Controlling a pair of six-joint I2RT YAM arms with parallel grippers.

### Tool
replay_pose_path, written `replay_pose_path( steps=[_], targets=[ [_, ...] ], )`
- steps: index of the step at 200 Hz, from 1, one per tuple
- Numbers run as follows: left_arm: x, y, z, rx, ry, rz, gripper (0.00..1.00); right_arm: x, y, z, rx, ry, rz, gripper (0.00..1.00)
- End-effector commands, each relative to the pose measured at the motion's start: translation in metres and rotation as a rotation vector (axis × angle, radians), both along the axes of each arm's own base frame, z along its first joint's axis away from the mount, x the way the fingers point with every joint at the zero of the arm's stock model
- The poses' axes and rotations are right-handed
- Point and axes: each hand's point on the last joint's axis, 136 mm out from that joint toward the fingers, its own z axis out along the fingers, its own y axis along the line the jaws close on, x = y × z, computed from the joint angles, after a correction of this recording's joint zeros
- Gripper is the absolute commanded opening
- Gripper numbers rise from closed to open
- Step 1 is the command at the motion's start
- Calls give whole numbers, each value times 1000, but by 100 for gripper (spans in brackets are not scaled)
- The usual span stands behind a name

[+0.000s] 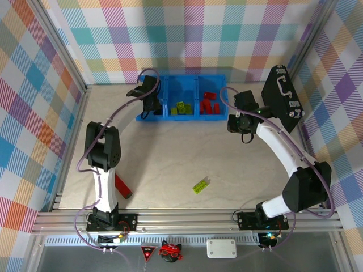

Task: Sort the legos into containers by color
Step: Place the lego in the container.

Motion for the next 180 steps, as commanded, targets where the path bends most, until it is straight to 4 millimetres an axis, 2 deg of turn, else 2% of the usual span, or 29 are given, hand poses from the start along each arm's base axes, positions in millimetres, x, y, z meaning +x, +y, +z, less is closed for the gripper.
replay_pose_path(
  steps=[1, 36, 59, 93, 180],
  targets=[
    [15, 2, -7, 55, 1, -29, 26, -10, -7, 3, 1, 9, -28, 31],
    [35, 4, -21, 110, -1, -26, 27, -14, -6, 3, 10, 13, -31, 31],
    [42, 7, -29, 126, 5, -10, 28, -17, -6, 4, 11, 14, -33, 31],
    [44, 8, -35, 129, 9, -2, 32, -23, -11, 7, -2, 8, -39, 31],
    [42, 14, -59, 124, 65, -18, 33, -23, -9, 10, 16, -5, -41, 31]
  ],
)
